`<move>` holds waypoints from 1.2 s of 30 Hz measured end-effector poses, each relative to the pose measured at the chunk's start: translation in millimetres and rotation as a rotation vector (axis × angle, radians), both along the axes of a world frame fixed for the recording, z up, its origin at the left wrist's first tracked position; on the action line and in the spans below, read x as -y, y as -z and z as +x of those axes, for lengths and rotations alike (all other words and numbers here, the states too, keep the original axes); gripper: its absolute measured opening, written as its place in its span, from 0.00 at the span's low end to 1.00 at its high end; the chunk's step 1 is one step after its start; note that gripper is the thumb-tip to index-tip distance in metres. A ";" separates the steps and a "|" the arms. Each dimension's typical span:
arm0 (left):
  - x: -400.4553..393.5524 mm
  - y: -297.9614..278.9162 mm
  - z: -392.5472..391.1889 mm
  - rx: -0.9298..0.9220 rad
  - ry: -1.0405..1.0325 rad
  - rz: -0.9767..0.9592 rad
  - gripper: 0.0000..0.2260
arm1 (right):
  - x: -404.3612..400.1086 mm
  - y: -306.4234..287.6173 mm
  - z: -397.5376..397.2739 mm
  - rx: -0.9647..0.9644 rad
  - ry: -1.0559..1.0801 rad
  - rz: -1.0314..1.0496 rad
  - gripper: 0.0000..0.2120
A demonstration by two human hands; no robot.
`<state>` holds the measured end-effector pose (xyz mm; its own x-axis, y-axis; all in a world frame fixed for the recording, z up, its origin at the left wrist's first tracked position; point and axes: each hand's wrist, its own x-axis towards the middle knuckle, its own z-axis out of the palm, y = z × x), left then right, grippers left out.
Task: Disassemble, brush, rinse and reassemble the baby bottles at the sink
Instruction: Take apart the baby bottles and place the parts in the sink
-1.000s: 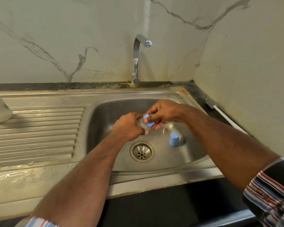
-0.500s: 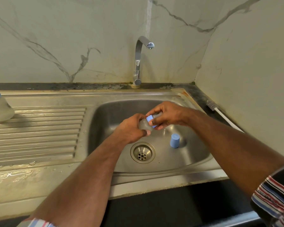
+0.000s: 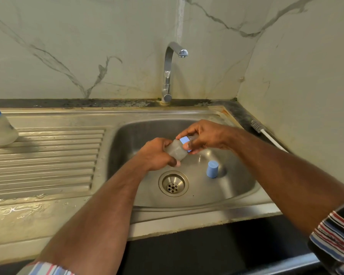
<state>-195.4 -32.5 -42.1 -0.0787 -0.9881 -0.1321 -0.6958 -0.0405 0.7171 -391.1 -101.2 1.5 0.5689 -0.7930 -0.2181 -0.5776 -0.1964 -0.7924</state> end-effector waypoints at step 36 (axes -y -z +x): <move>8.1 15.2 -2.4 -0.027 -0.066 0.006 0.29 | 12.6 18.9 -5.4 0.198 0.166 0.128 0.19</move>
